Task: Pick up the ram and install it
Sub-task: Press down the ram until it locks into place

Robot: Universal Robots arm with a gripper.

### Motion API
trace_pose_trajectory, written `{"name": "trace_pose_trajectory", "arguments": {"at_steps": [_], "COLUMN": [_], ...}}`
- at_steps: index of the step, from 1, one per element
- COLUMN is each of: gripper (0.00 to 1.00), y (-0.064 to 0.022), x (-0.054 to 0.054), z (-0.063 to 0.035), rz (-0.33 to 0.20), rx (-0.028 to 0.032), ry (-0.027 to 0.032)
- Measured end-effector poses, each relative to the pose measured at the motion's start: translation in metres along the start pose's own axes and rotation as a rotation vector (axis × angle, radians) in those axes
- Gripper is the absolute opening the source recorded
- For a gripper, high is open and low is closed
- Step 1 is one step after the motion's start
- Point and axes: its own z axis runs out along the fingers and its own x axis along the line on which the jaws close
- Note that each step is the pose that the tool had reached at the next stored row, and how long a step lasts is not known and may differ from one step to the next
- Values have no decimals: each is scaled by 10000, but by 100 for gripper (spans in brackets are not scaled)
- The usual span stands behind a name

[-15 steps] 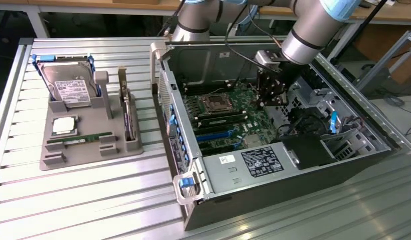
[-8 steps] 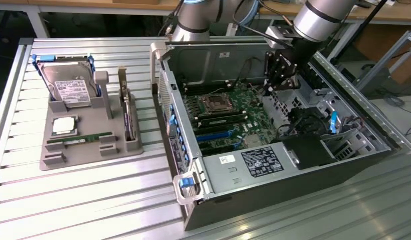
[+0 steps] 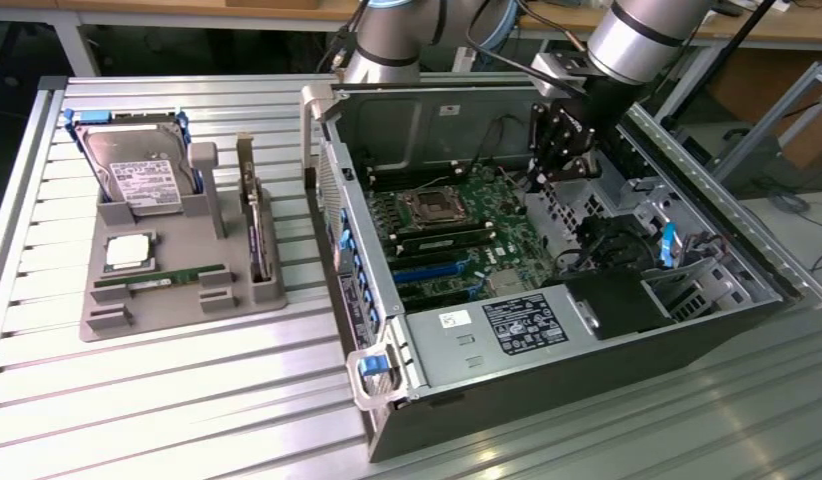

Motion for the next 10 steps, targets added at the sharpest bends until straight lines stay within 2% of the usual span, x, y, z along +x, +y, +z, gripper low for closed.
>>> {"name": "trace_pose_trajectory", "arguments": {"at_steps": [2, 3, 5, 6, 8, 10], "gripper": [10, 10, 10, 10, 10, 10], "y": [1, 1, 0, 0, 0, -1], "x": [0, 0, 0, 0, 0, 0], "z": [0, 1, 4, 6, 9, 9], "rz": [72, 277, 882, 1402, 2105, 2545], "rx": [3, 11, 37, 58, 87, 106], "ry": [-8, -29, -98, -157, -240, -291]}}
